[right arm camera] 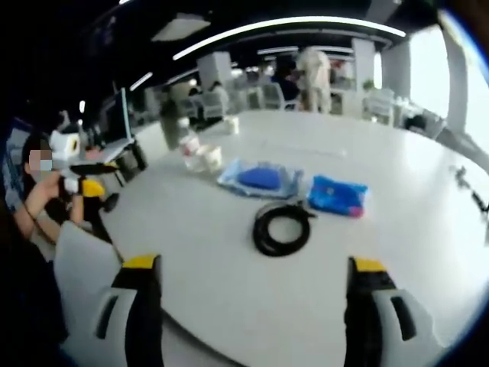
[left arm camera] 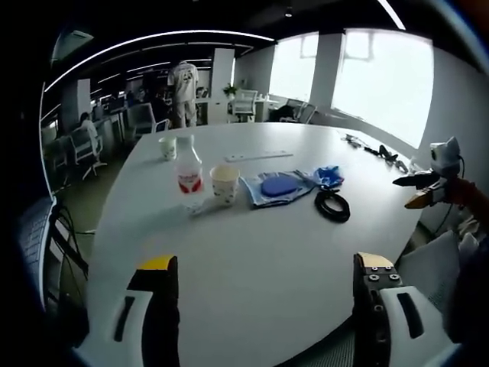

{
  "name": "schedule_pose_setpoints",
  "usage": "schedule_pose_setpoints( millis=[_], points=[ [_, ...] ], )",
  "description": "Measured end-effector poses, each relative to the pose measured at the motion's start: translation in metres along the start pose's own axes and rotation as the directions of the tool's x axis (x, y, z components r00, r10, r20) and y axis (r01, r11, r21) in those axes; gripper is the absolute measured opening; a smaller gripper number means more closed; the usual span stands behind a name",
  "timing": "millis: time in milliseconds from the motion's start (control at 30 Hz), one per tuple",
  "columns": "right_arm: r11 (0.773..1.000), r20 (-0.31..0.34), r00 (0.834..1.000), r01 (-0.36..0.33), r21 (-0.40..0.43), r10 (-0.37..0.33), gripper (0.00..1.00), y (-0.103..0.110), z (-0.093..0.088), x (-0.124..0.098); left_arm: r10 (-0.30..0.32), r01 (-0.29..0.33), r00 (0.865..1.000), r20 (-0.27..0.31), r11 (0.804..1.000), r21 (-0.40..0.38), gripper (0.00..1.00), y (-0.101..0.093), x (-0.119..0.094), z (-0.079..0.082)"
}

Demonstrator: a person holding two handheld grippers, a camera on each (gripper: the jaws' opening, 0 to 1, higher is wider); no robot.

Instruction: Arrange the tabletop items into an orderly group along one side of the table until the central work area is clear of visible clutter.

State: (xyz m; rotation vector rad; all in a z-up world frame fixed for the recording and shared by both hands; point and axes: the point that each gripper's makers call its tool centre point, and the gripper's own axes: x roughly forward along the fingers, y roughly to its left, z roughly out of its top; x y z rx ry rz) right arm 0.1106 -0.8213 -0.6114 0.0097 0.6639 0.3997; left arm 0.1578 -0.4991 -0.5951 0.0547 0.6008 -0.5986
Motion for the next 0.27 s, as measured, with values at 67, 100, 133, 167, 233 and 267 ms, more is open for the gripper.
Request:
schedule_pose_setpoints(
  millis=[67,100,133,167,233,267],
  points=[
    [1.0,0.0,1.0,0.001,-0.002,-0.001,0.98,0.0005,0.0001,-0.0007,0.0,0.0,1.0,-0.001,1.0,0.001,0.95,-0.0002,-0.0006,-0.0002],
    [1.0,0.001,1.0,0.0,-0.003,0.0,0.99,0.0007,0.0002,-0.0007,0.001,-0.001,1.0,0.001,1.0,0.002,0.95,-0.0001,-0.0007,-0.0001],
    [1.0,0.0,1.0,-0.002,-0.002,0.002,0.99,0.0013,0.0,-0.0007,0.001,-0.001,1.0,0.001,1.0,0.002,0.95,-0.0001,-0.0007,-0.0002],
    [1.0,-0.003,1.0,-0.005,-0.002,0.005,0.99,0.0019,-0.0004,-0.0007,0.001,-0.001,1.0,0.001,1.0,0.0,0.95,-0.0005,-0.001,-0.0004],
    [1.0,-0.004,1.0,-0.003,-0.007,0.003,0.99,0.0021,-0.0004,-0.001,0.001,-0.001,1.0,0.002,1.0,-0.001,0.95,-0.0011,-0.0013,-0.0005],
    [1.0,-0.006,1.0,-0.002,-0.009,0.002,0.99,0.0021,-0.0008,-0.0013,-0.002,0.002,1.0,-0.001,1.0,0.002,0.95,-0.0016,-0.0015,-0.0009]
  ],
)
